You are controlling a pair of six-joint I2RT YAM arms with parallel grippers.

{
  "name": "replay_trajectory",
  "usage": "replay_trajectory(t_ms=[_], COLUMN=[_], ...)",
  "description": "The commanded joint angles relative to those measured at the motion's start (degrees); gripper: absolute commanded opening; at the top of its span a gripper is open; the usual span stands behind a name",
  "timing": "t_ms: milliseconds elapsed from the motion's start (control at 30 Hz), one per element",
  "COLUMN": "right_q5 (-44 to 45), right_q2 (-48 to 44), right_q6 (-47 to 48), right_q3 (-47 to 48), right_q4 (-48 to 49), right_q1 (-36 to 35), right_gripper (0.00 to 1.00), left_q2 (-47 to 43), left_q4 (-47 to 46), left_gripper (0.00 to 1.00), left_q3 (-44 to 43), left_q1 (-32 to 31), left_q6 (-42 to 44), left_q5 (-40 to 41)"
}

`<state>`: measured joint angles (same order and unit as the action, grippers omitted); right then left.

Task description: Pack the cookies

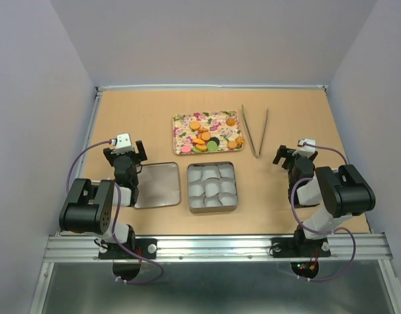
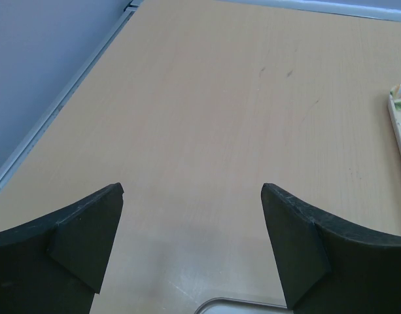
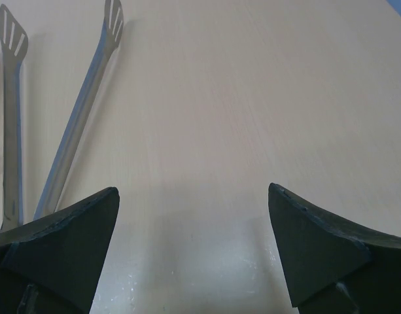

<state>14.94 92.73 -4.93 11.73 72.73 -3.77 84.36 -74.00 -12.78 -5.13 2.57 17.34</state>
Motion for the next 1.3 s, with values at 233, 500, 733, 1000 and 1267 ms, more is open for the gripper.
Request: replay_trajectory(t_ms=[233,500,733,1000,1267], right_q5=[0.2,5.2,-15.3,-21.7,-22.1], right_q2=[-0.1,-13.5,-20.2,-4.1,2.1], right_q6=[-0.4,-3.8,-21.2,-20.7,-19.3], right_q3=[1.0,13.9,33.1,45.7,50.1], right_q4=[5.0,-27.8,-55.4,-72.4,-75.6], right_q1=[0.3,0.0,0.0,-4.1,-5.0], right_gripper=[1.00,1.00,1.00,1.00,1.00], left_q2=[-0.8,-0.8,-0.7,-0.8,-0.9], left_q4=[-15.6,-15.6,-15.6,-15.4,-15.3], left_gripper=[0.99,0.99,0.99,0.99,0.99], left_q3=[-0.7,-0.7,-0.7,-0.8,-0.8], left_q1=[0.3,0.4,0.4,0.8,0.8], left_q6=[0.5,0.6,0.6,0.1,0.2], left_q5=[0.1,0.1,0.1,-0.7,-0.8])
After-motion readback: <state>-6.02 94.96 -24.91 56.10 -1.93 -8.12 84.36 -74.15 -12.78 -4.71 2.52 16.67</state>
